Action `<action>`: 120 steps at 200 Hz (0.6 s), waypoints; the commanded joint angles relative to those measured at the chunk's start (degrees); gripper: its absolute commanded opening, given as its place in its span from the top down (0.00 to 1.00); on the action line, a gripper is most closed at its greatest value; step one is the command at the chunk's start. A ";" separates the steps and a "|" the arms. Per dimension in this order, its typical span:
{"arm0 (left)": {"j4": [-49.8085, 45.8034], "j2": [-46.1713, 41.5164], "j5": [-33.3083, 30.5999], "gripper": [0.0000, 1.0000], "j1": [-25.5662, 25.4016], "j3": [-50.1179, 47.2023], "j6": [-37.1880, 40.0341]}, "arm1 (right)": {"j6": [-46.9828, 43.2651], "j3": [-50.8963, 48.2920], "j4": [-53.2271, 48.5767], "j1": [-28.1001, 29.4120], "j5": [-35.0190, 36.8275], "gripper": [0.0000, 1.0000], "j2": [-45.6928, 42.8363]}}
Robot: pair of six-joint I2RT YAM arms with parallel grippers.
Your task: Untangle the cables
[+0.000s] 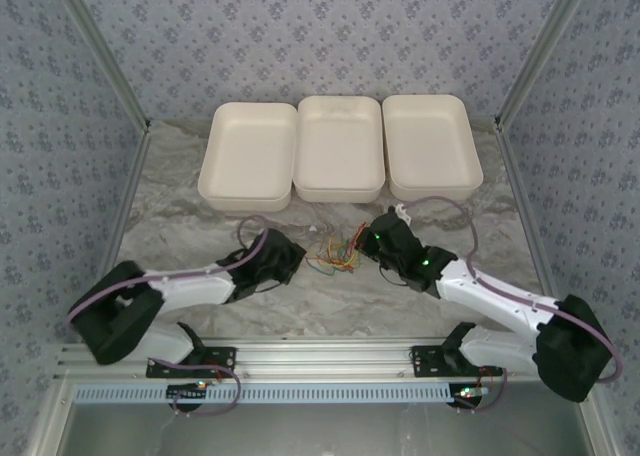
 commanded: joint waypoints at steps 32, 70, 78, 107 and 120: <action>-32.45 -29.42 -0.73 1.00 18.72 1.60 13.94 | -4.36 -3.18 -12.30 -13.26 -1.12 1.00 -14.29; -41.54 -34.97 7.07 1.00 31.80 5.35 21.46 | -7.09 -2.34 -12.66 -21.68 -6.48 1.00 -13.87; -41.80 -35.27 8.13 1.00 33.06 6.17 22.62 | -7.56 -2.01 -12.43 -22.59 -7.65 1.00 -12.81; -40.50 -33.22 11.08 1.00 33.08 7.20 24.21 | -8.57 -0.37 -12.00 -23.29 -9.61 1.00 -6.79; -42.21 -33.55 9.86 1.00 33.28 7.51 25.07 | -8.63 -0.01 -13.57 -23.28 -7.83 1.00 -4.30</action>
